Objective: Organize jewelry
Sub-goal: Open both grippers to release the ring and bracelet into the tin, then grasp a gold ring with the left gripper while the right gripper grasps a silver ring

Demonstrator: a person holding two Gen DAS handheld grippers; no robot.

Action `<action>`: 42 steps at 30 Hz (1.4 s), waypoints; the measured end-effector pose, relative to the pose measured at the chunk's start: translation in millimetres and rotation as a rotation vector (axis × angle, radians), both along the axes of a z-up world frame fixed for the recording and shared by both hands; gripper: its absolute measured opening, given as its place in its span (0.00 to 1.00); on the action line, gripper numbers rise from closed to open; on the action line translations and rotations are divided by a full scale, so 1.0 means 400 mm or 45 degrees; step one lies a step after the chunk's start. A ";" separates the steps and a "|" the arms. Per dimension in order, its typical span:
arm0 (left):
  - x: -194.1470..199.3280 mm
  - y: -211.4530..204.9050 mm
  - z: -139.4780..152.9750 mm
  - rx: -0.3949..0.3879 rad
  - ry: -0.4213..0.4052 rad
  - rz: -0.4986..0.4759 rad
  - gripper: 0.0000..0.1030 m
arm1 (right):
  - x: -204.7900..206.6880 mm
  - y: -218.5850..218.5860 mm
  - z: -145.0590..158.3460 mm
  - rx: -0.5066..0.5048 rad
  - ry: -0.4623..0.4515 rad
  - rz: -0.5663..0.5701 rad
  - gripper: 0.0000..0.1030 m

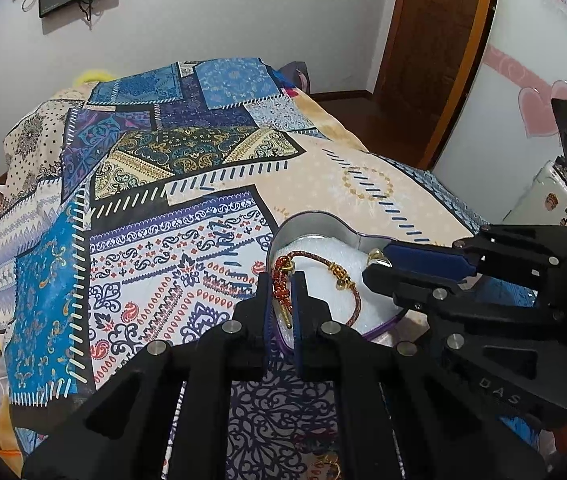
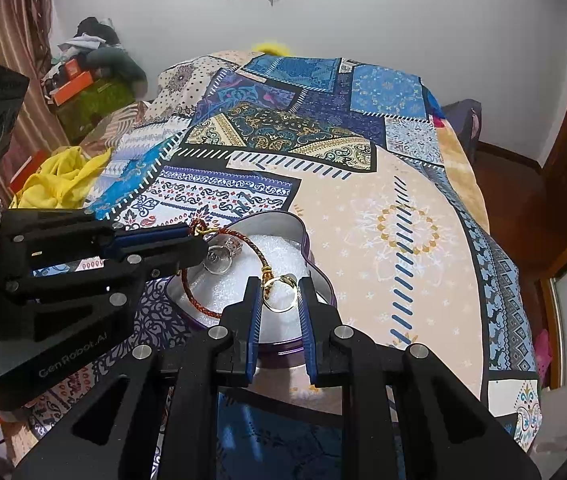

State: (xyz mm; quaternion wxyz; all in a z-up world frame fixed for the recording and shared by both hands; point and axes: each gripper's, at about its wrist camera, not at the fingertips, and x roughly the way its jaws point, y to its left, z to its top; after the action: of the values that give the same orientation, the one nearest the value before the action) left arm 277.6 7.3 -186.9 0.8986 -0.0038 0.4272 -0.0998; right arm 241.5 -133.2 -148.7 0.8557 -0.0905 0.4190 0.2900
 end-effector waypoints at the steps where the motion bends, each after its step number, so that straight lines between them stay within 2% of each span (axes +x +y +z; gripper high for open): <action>1: 0.000 0.001 -0.001 -0.001 0.005 -0.001 0.10 | 0.002 0.000 -0.001 0.001 0.006 0.002 0.16; 8: -0.016 0.006 0.012 -0.001 0.008 0.000 0.13 | -0.003 -0.001 0.014 -0.002 0.003 0.001 0.16; 18: -0.075 0.015 0.088 0.003 -0.070 0.017 0.32 | -0.058 -0.020 0.086 0.014 -0.097 -0.019 0.16; 25: -0.135 0.032 0.139 0.007 -0.115 0.049 0.39 | -0.105 -0.040 0.137 0.045 -0.163 -0.041 0.25; 29: -0.171 0.043 0.154 0.007 -0.123 0.067 0.48 | -0.132 -0.044 0.149 0.052 -0.180 -0.036 0.29; 34: -0.209 0.052 0.149 0.004 -0.107 0.081 0.49 | -0.157 -0.042 0.137 0.038 -0.172 -0.027 0.31; 42: -0.259 0.061 0.082 -0.010 -0.012 0.089 0.49 | -0.188 -0.033 0.089 0.004 -0.102 0.010 0.31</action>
State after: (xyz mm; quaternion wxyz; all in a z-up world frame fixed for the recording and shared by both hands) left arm 174.1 31.6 -154.2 0.9035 -0.0218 0.4222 -0.0702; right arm 166.2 -146.3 -113.3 0.8708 -0.1023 0.3834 0.2903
